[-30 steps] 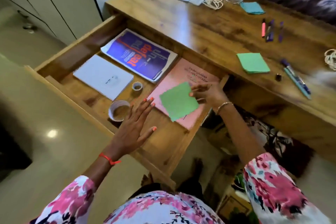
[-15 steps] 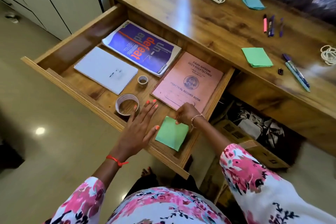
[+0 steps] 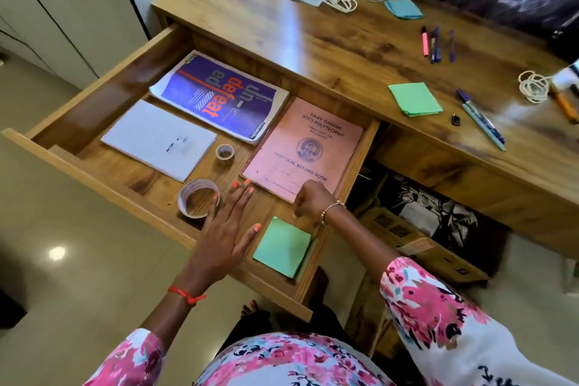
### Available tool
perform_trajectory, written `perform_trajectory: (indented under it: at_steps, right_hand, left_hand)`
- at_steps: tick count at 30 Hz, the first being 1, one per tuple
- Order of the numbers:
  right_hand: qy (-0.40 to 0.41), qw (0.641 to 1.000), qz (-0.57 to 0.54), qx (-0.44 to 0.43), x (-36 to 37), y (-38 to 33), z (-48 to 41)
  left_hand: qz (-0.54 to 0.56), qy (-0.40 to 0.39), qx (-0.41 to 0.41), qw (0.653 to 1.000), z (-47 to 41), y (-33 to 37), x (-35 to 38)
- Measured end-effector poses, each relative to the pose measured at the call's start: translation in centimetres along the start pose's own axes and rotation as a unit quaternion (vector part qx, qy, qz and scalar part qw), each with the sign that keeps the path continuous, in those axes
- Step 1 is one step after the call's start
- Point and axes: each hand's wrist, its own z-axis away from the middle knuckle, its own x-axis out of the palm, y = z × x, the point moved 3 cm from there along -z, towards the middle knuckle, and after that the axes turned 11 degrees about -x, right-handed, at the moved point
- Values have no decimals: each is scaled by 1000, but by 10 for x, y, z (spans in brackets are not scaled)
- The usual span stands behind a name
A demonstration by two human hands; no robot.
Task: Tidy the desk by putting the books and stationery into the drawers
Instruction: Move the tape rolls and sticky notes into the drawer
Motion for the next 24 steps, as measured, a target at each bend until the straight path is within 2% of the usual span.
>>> perform_trajectory:
  at_steps: [4,7,10,13,15,19,24]
  right_hand:
    - [121,987,-106,-15,-59,13,13]
    - [251,951,-179,2,-113,38,22]
    - [375,912,-162,26,-169,70,30]
    - [443,883,-133,78,-213,111,26]
    - [436,884,-116,120,-230,136,18]
    - [353,918,-17,178,-247,169,-1]
    - [282,933,-35,221,-244,183,-19]
  left_hand:
    - [19,1,23,1000,-31,23,5]
    - [20,-3,50,999,-63,47,13]
    - [29,-23,67,997,-101,75,26]
    - [14,-48,80,996,-142,107,45]
    - [-12,-67,81,994,-165,127,58]
    - [-54,-98,68,991,-203,160,88]
    - [-96,-120,57,986,-231,173,113]
